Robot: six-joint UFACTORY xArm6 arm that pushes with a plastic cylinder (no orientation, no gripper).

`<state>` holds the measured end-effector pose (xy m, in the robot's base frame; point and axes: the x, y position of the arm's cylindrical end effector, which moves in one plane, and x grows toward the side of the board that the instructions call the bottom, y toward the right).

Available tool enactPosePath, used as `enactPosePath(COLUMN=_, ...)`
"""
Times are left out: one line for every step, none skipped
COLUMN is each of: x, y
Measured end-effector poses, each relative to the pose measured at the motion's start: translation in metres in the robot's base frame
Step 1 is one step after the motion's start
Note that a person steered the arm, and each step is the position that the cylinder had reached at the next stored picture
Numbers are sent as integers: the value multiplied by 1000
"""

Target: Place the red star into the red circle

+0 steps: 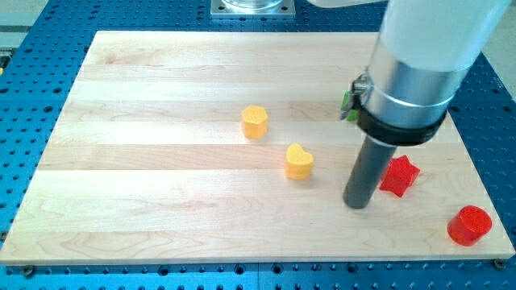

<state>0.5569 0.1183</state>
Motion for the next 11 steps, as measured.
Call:
enactPosePath(x=1, y=-34)
enactPosePath(x=-13, y=-25)
enactPosePath(x=-13, y=-17)
enactPosePath(x=-15, y=28)
enactPosePath(x=-41, y=55)
enactPosePath(x=-65, y=53)
enactPosePath(x=-72, y=72)
enactPosePath(x=-66, y=82)
enactPosePath(x=-63, y=88)
enactPosePath(x=-53, y=101)
enactPosePath(x=-52, y=103)
